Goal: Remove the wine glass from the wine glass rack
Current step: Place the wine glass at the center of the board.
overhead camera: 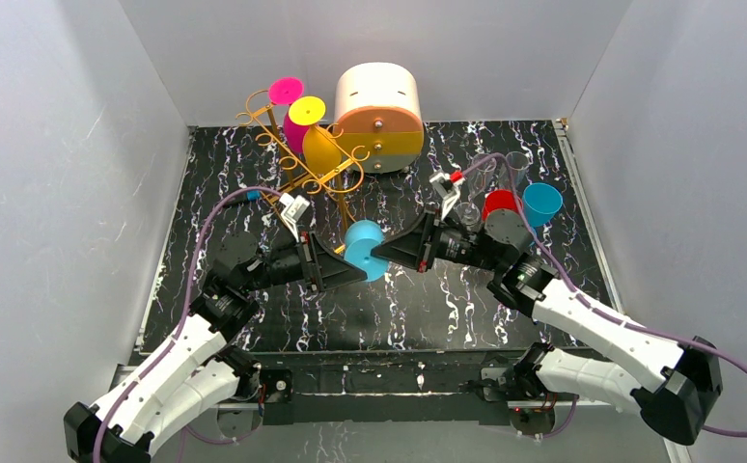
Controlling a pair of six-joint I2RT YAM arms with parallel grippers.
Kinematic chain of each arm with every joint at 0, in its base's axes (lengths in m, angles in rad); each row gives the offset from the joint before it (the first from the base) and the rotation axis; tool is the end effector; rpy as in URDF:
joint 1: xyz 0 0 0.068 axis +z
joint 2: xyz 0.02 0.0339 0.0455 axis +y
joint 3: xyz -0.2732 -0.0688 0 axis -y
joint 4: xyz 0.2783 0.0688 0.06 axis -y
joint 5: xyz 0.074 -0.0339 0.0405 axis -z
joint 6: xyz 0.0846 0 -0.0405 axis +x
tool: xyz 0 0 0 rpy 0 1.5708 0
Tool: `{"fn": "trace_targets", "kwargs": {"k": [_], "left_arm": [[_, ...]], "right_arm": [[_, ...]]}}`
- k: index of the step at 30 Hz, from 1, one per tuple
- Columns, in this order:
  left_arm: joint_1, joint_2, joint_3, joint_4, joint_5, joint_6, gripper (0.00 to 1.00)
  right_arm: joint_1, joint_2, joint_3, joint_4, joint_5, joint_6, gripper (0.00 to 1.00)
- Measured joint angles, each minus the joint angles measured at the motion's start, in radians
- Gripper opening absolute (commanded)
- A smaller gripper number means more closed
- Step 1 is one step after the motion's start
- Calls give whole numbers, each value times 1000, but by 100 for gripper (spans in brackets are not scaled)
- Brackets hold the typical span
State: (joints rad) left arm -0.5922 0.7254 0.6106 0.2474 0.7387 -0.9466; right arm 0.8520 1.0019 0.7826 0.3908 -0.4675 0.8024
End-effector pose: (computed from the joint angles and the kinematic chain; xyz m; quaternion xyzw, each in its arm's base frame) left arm 0.1626 -0.1780 0.3405 0.1591 0.6525 -0.6590 0.3386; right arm 0.1720 0.2545 0.3672 -0.1927 0.6218 0.6488 0.3940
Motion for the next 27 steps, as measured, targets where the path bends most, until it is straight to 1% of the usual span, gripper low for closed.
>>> {"fn": "trace_targets", "kwargs": {"k": [3,4,5,7,9,11,14,17,19,23,24,25,27], "left_arm": [[-4,-1,-2,36,-7,-35,18],[-8,1,-2,55,-11,-43,17],[-10,1,-2,60,-13,-47,17],[-17,1,-4,75,-26,-58,26],[-24,1,-14,105,-44,-73,32],[-30,12,-16,125,-53,-87,32],[-42,32,-16,141,-55,-91,22],[-53,44,-16,140,-55,-86,7],[-58,45,-16,135,-56,-79,0],[-59,45,-16,126,-64,-61,0],[-60,45,-16,123,-65,-55,0],[-60,45,-16,119,-65,-49,0],[-62,45,-16,112,-57,-34,0]], "right_arm": [[0,-47,-18,0,29,-10,1],[0,-58,-24,0,40,-15,1],[0,-64,-27,-2,46,-16,1],[0,-65,-27,-4,52,-18,1],[0,-64,-27,-10,54,-19,1],[0,-64,-27,-15,55,-19,1],[0,-60,-27,-18,54,-18,1],[0,-50,-27,-18,54,-16,1],[0,-44,-27,-18,51,-11,1],[0,-42,-26,-24,48,-14,2],[0,-42,-24,-30,47,-19,13],[0,-42,-23,-37,48,-21,20],[0,-43,-19,-50,49,-25,24]]}}
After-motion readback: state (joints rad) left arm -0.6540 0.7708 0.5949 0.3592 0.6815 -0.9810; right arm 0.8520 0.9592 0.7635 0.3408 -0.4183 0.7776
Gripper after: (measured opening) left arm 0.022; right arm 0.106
